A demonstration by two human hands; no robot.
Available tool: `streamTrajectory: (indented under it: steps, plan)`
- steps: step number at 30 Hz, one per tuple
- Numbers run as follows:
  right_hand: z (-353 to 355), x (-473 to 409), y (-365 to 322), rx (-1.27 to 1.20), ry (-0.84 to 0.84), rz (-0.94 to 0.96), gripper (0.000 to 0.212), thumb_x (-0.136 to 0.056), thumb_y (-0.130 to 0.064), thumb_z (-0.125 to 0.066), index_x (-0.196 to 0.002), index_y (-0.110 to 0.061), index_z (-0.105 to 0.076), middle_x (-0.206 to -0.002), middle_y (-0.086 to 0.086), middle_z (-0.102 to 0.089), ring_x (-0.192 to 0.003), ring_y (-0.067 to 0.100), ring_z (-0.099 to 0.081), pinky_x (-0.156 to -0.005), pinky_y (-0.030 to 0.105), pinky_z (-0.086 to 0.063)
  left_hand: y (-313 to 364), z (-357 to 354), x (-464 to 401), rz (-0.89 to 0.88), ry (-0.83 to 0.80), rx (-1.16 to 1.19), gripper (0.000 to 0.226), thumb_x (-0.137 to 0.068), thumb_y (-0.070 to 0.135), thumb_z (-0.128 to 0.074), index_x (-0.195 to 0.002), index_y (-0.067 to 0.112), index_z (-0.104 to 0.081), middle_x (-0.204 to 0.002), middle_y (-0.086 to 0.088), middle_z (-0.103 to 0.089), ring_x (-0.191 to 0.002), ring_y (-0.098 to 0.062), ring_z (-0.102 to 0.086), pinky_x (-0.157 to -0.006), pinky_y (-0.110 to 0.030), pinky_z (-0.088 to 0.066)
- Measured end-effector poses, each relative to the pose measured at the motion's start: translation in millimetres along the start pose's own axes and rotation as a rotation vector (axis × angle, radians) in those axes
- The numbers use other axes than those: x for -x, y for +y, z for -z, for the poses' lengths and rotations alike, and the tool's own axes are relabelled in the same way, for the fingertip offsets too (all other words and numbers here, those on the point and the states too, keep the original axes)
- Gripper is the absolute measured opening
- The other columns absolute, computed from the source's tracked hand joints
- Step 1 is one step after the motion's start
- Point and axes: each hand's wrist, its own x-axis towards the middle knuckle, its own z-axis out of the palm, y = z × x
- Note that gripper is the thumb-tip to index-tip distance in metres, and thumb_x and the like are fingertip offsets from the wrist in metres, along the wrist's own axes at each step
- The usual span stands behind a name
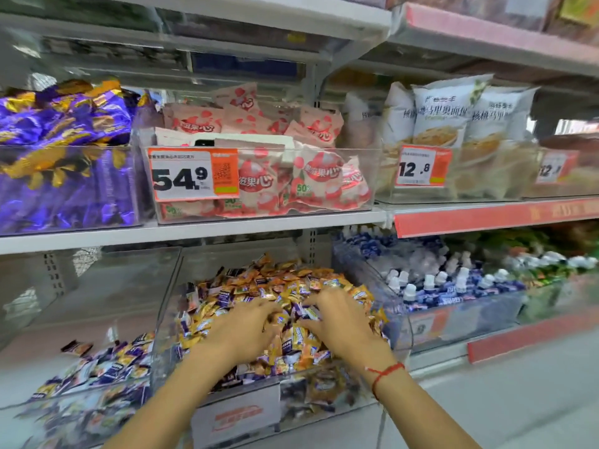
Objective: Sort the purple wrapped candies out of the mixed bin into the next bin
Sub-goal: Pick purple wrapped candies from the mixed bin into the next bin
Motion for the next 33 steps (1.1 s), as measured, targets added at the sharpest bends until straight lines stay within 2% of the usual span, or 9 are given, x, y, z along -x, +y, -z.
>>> streamTrajectory:
  steps: [4, 6, 8, 11, 16, 22, 25, 29, 33]
  plan:
    - [5, -3, -6, -0.148, -0.127, 0.078, 0.02, -0.092, -0.031, -0.064, -0.099, -0.014, -0.072, -0.079, 0.003, -0.063, -0.08, 0.021, -0.061, -0.076, 0.033, -0.05, -10, 13, 21, 0.079, 0.102, -0.012, 0.039, -0.099, 0.039, -0.048, -0.138, 0.035, -0.047, -0.139, 0.01, -0.052, -0.119, -0.012, -0.055, -0.09, -0.033, -0.05]
    - [10, -5, -4, -0.327, -0.19, 0.055, 0.03, -0.093, -0.028, -0.063, -0.074, -0.004, -0.062, -0.06, 0.006, -0.043, -0.058, 0.021, -0.042, -0.06, 0.021, -0.039, -8, 14, 26, 0.062, 0.211, 0.089, 0.039, -0.099, 0.036, -0.048, -0.138, 0.034, -0.047, -0.144, 0.011, -0.048, -0.125, -0.011, -0.051, -0.095, -0.033, -0.048]
    - [19, -4, -1, -0.55, -0.24, 0.057, 0.039, -0.095, -0.023, -0.06, -0.066, -0.001, -0.049, -0.064, 0.013, -0.03, -0.059, 0.021, -0.03, -0.052, 0.014, -0.027, 1, 14, 30, 0.042, 0.251, 0.298, 0.041, -0.101, 0.035, -0.045, -0.142, 0.035, -0.044, -0.146, 0.012, -0.045, -0.121, -0.012, -0.053, -0.096, -0.032, -0.047]
    - [32, -2, 4, -0.74, -0.285, 0.013, 0.038, -0.099, -0.025, -0.054, -0.066, -0.01, -0.043, -0.064, 0.005, -0.03, -0.06, 0.015, -0.032, -0.055, 0.018, -0.026, 18, 13, 26, 0.0, 0.255, 0.595, 0.045, -0.101, 0.033, -0.045, -0.145, 0.03, -0.04, -0.143, 0.009, -0.048, -0.112, -0.008, -0.056, -0.098, -0.031, -0.048]
    - [43, 1, 7, -1.003, -0.28, -0.033, 0.017, -0.096, -0.028, -0.058, -0.083, -0.026, -0.069, -0.073, -0.005, -0.061, -0.066, 0.006, -0.052, -0.059, 0.015, -0.042, 33, 21, 17, 0.091, 0.302, 0.844, 0.038, -0.094, 0.029, -0.06, -0.13, 0.018, -0.059, -0.125, -0.001, -0.065, -0.11, -0.012, -0.062, -0.098, -0.038, -0.051]
    - [44, -8, 10, -1.165, -0.15, -0.263, 0.027, -0.087, -0.025, -0.071, -0.109, -0.01, -0.068, -0.098, 0.006, -0.074, -0.082, 0.012, -0.072, -0.062, 0.018, -0.053, 27, 38, 33, 0.15, 0.406, 0.912, 0.018, -0.088, 0.027, -0.068, -0.105, 0.022, -0.067, -0.093, 0.008, -0.066, -0.088, -0.007, -0.065, -0.082, -0.031, -0.056]
    - [43, -9, 1, -1.082, -0.26, -0.287, 0.02, -0.099, -0.014, -0.051, -0.117, -0.006, -0.054, -0.095, 0.006, -0.066, -0.075, 0.015, -0.064, -0.063, 0.021, -0.055, 10, 42, 54, 0.127, 0.446, 0.862, 0.011, -0.087, 0.029, -0.068, -0.097, 0.029, -0.065, -0.098, 0.01, -0.067, -0.093, -0.005, -0.063, -0.086, -0.03, -0.052]
    - [27, -10, -8, -0.536, -0.298, -0.09, 0.018, -0.098, -0.023, -0.048, -0.115, -0.018, -0.046, -0.085, 0.002, -0.053, -0.066, 0.015, -0.047, -0.057, 0.029, -0.038, -10, 39, 84, 0.136, 0.601, 0.805, 0.013, -0.087, 0.03, -0.068, -0.094, 0.037, -0.061, -0.096, 0.018, -0.067, -0.09, 0.007, -0.06, -0.082, -0.025, -0.048]
    - [5, -15, -17, -0.051, -0.137, 0.124, 0.035, -0.089, -0.023, -0.065, -0.123, -0.027, -0.057, -0.115, 0.004, -0.062, -0.102, 0.023, -0.059, -0.071, 0.032, -0.046, -22, 31, 99, 0.161, 0.696, 0.847, 0.015, -0.087, 0.028, -0.068, -0.096, 0.039, -0.062, -0.101, 0.016, -0.067, -0.099, -0.004, -0.062, -0.088, -0.031, -0.049]
